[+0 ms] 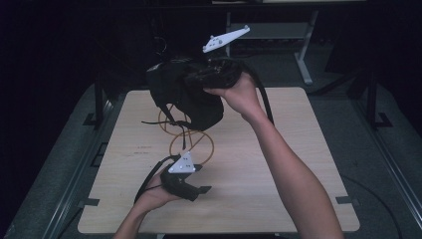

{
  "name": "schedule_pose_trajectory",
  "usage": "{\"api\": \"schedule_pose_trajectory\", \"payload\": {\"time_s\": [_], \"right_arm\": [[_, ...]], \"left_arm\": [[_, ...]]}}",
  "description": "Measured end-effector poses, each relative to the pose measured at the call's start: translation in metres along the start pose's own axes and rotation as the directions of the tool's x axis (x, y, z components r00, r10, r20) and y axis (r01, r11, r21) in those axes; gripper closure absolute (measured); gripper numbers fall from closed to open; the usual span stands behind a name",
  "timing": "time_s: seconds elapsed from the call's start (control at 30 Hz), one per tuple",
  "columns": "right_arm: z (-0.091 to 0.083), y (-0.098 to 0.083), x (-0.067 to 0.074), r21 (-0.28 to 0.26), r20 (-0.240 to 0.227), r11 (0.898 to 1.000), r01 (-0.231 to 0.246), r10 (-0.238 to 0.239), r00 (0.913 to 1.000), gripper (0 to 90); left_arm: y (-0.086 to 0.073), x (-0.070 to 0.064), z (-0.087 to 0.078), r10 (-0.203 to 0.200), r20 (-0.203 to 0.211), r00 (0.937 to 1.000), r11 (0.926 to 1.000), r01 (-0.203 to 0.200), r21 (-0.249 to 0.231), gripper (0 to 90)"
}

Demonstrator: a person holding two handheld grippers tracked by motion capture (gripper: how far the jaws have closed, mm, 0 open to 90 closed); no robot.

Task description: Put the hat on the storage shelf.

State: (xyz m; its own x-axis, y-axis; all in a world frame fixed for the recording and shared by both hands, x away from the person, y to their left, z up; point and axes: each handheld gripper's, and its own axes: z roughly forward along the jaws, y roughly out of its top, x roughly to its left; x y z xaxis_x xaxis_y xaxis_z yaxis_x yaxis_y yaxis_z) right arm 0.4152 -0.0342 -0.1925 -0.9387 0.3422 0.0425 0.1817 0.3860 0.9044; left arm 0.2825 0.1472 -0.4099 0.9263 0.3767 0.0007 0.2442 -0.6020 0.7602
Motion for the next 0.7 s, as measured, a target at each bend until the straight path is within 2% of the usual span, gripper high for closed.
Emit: {"api": "schedule_pose_trajectory", "payload": {"time_s": [0.17, 0.43, 0.47, 0.57, 0.6, 0.7], "right_arm": [[0.017, 0.0, 0.0, 0.011, 0.002, 1.0, -0.003, 0.003, 1.0, 87.8], [0.043, 0.003, -0.004, 0.026, 0.015, 0.999, -0.024, 0.024, 0.9996, 86.5], [0.047, 0.002, -0.004, 0.029, 0.022, 0.999, -0.023, 0.022, 0.9995, 83.3], [0.055, 0.0, -0.004, 0.062, 0.053, 0.997, -0.035, 0.032, 0.9981, 63.2], [0.055, 0.0, -0.004, 0.062, 0.053, 0.997, -0.035, 0.032, 0.9981, 63.2], [0.048, -0.004, -0.003, 0.044, 0.056, 0.998, -0.048, 0.045, 0.9974, 53.3]], "left_arm": [[0.0, -0.001, 0.0, -0.003, 0.005, 1.0, 1.0, 0.003, -0.004, 25.7], [0.002, -0.006, 0.005, 0.034, 0.016, 0.9993, 0.9993, -0.034, 0.016, 25.6], [0.002, -0.007, 0.005, 0.03, 0.021, 0.9993, 0.9994, -0.03, 0.017, 25.7], [0.001, -0.008, 0.005, 0.021, 0.026, 0.9994, 0.9997, -0.021, 0.014, 25.7], [0.001, -0.008, 0.005, 0.019, 0.025, 0.9995, 0.9997, -0.019, 0.015, 25.7], [0.001, -0.007, 0.006, 0.02, 0.027, 0.9994, 0.9997, -0.02, 0.012, 25.6]]}}
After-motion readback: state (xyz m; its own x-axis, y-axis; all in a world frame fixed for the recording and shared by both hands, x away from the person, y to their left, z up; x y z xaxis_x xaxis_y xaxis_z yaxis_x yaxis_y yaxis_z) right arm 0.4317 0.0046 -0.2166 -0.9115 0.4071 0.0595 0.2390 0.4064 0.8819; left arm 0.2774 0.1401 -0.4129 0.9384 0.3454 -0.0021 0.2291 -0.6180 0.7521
